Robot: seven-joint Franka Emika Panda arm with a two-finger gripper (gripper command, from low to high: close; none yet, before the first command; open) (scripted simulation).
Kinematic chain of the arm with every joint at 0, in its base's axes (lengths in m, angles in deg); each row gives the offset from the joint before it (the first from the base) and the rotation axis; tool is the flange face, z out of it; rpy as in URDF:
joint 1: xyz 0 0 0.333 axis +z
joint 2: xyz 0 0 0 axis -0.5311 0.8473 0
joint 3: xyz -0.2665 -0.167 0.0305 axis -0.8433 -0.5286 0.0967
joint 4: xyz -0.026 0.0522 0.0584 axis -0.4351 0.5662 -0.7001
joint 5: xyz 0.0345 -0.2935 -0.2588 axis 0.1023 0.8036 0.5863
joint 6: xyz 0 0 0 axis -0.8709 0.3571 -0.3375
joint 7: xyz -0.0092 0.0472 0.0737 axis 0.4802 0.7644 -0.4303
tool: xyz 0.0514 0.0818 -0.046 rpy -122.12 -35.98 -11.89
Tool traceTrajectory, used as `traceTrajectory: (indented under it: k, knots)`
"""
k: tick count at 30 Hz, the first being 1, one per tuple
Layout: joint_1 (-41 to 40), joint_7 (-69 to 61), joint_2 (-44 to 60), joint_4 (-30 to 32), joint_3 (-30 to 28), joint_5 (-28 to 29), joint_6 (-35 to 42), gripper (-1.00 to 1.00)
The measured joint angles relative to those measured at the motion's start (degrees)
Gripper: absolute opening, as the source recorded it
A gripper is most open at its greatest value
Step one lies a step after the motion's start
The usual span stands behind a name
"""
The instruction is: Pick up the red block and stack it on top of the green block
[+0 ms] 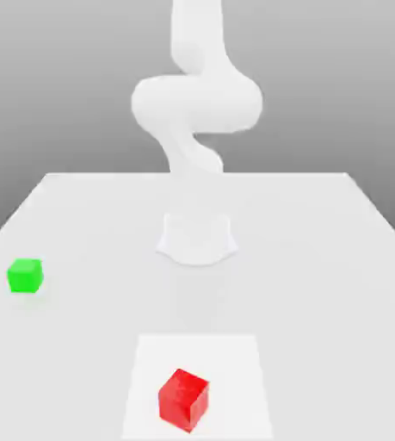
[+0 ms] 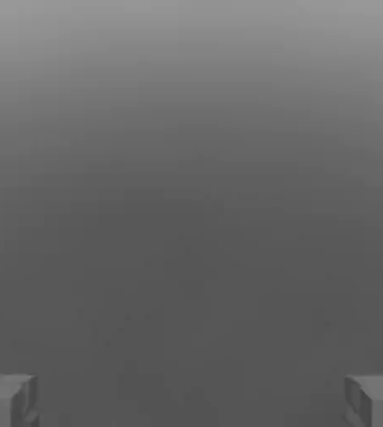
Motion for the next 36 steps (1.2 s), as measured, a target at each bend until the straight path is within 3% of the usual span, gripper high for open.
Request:
traceTrajectory:
  k: [23, 28, 29, 36]
  knots:
    - [-5.2, 25.4, 48.1, 11.8, 3.1, 1.7, -20.2, 0.00]
    - [-4.5, 27.3, 58.5, 11.1, 2.1, 2.8, -28.1, 0.00]
    - [-4.2, 27.5, 60.3, 10.8, 1.8, 3.0, -29.6, -1.00]
    - [-4.2, 27.6, 60.6, 10.8, 1.7, 3.1, -29.9, -1.00]
